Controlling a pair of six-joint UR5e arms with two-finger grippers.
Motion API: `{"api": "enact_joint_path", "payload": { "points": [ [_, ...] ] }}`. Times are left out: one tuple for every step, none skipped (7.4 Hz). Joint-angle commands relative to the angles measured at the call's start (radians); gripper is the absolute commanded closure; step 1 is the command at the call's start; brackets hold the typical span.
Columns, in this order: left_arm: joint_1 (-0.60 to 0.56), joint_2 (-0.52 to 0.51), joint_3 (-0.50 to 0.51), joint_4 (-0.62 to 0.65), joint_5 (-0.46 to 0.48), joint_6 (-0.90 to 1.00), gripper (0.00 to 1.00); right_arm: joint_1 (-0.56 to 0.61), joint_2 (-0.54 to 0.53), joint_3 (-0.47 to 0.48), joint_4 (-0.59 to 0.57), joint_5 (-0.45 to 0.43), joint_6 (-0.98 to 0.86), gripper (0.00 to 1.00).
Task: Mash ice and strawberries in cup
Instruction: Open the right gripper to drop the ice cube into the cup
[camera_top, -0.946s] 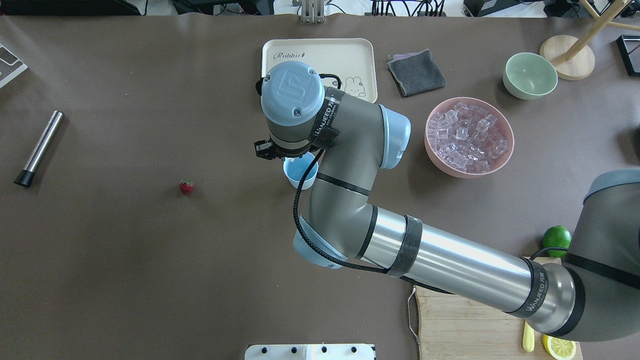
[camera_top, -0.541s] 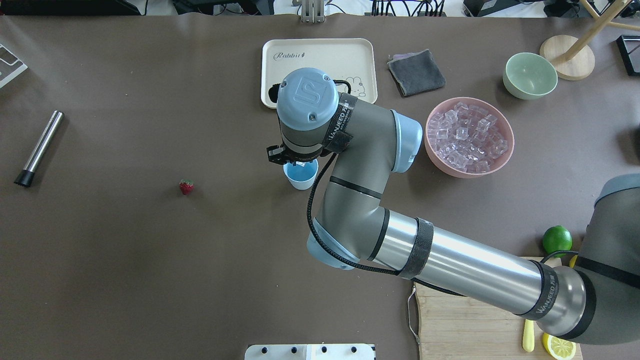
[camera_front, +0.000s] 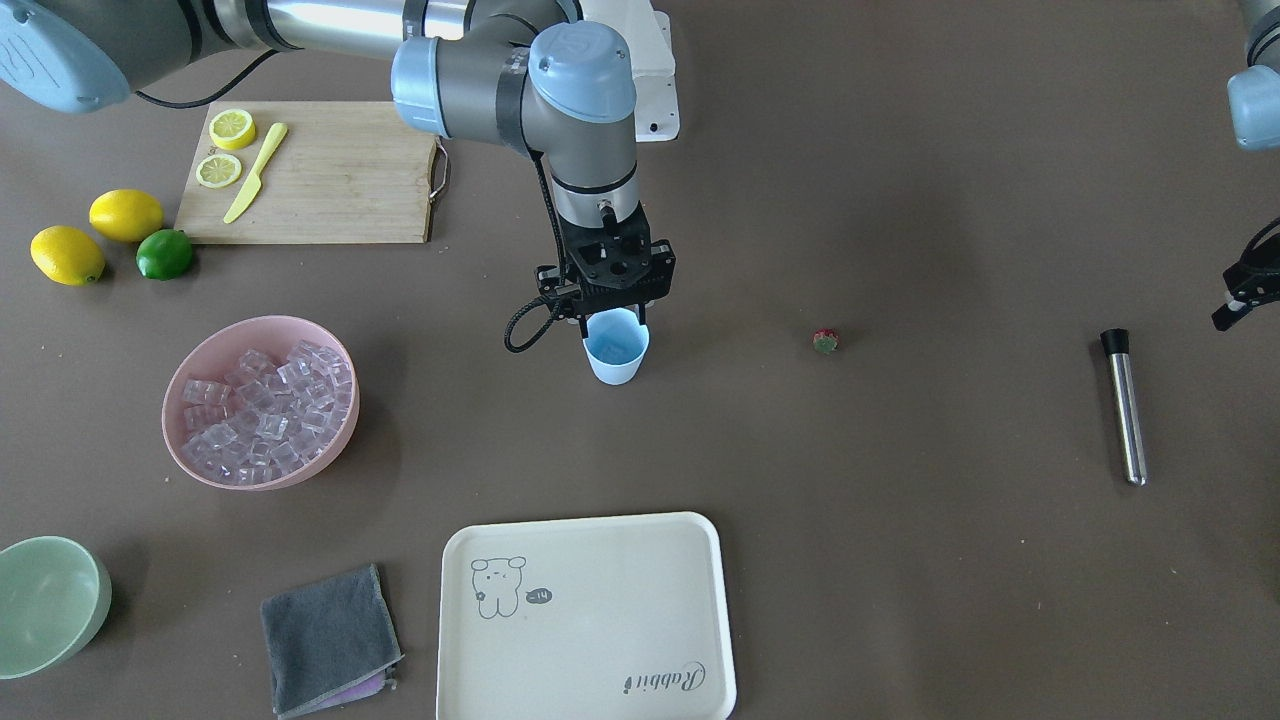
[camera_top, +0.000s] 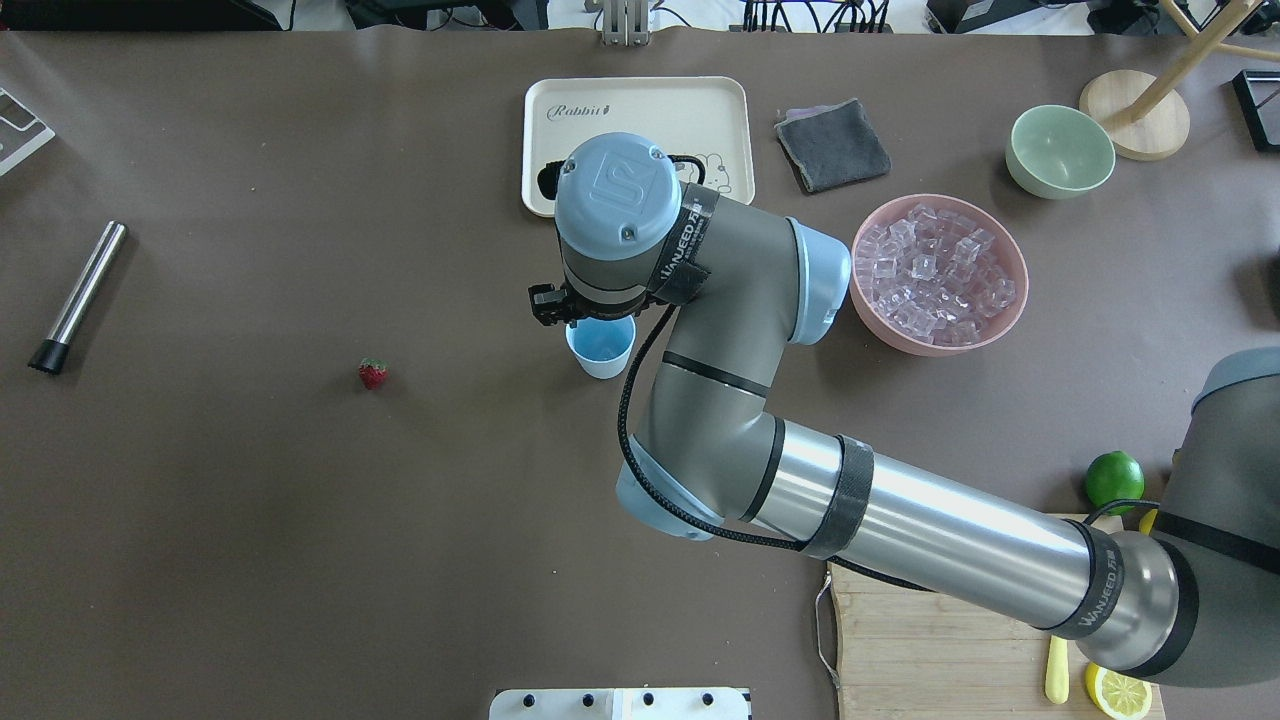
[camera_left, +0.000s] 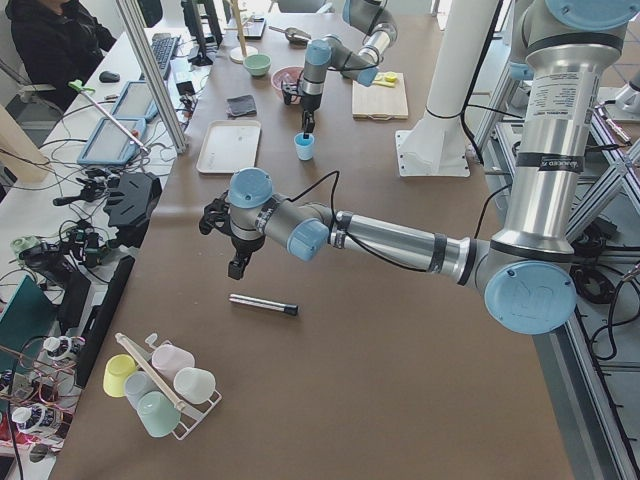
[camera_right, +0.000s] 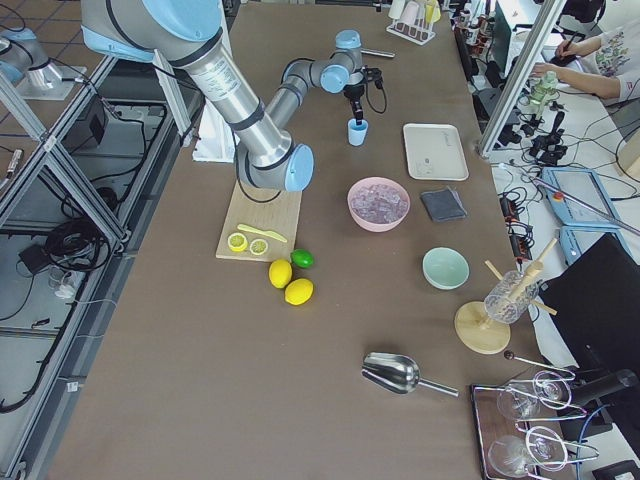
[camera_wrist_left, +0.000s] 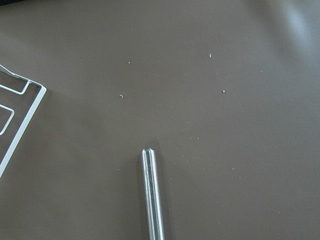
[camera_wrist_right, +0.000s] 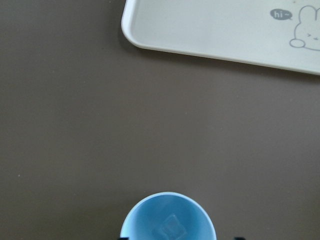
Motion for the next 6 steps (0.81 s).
{"api": "enact_joint_path", "payload": {
  "points": [
    [0.0, 0.0, -0.001, 0.0, 0.0, 0.001, 0.02, 0.165, -0.07, 0.119, -0.109, 0.208, -0.127, 0.08],
    [0.0, 0.002, -0.001, -0.002, 0.0, -0.001, 0.02, 0.18, -0.199, 0.223, -0.108, 0.212, -0.242, 0.09],
    [0.002, 0.003, 0.0, -0.014, 0.0, -0.001, 0.02, 0.207, -0.306, 0.271, -0.101, 0.228, -0.377, 0.09],
    [0.002, 0.005, 0.0, -0.022, 0.0, -0.002, 0.02, 0.207, -0.418, 0.312, -0.072, 0.226, -0.441, 0.09],
    [0.002, 0.005, 0.0, -0.022, 0.0, -0.001, 0.02, 0.209, -0.503, 0.313, 0.002, 0.223, -0.484, 0.09],
    [0.002, 0.006, 0.003, -0.034, 0.0, 0.001, 0.02, 0.212, -0.549, 0.285, 0.086, 0.226, -0.49, 0.09]
  ]
}}
